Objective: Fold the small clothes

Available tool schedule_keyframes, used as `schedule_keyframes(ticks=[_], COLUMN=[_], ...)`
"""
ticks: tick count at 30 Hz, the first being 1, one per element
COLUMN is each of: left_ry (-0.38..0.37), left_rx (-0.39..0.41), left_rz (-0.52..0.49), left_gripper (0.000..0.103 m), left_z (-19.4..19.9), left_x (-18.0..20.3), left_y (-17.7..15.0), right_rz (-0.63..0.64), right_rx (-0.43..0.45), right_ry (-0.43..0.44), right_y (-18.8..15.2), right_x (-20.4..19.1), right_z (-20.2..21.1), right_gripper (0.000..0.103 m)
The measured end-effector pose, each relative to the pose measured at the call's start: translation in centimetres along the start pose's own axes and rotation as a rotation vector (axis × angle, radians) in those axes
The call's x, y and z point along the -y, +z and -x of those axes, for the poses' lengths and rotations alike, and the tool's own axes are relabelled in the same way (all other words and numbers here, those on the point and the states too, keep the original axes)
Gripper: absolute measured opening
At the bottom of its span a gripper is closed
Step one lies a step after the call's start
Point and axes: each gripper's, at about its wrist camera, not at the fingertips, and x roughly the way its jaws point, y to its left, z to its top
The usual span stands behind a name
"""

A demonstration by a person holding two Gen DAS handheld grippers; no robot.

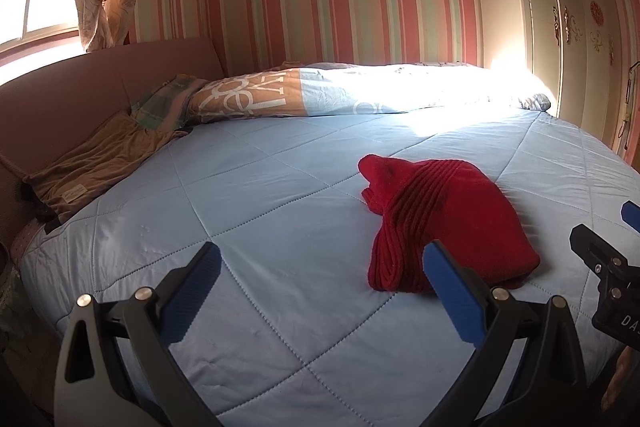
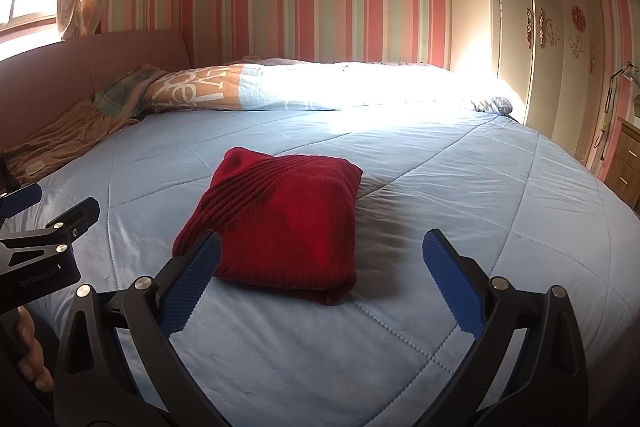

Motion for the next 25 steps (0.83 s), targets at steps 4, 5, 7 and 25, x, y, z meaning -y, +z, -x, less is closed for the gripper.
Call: schedule_keyframes(ticks=[4, 5, 7, 25], left_ry=[-0.006, -0.006, 0.002, -0.006], left_rx=[-0.010, -0.013, -0.012, -0.016], left_rz=[0.004, 0.005, 0.005, -0.031], left_gripper=[0.101, 0.101, 0.101, 0.101], left_z=[-0.10, -0.14, -0.21, -0.41], left_x=[-0.09, -0.21, -0.27, 0.17], left_y=[0.03, 0.08, 0.13, 0.16], right_rz=[0.002, 0.003, 0.004, -0.002], right_rx=[0.002, 0.003, 0.002, -0.005], right_ry=[-0.002, -0.003, -0.005, -0.006], right_y=[0.05, 0.04, 0.03, 0.01], right_x=[0.03, 0.03, 0.08, 0.45], right_z=[-0.04, -0.04, -0.07, -0.29], right_gripper=[0.100, 0.100, 0.100, 0.100])
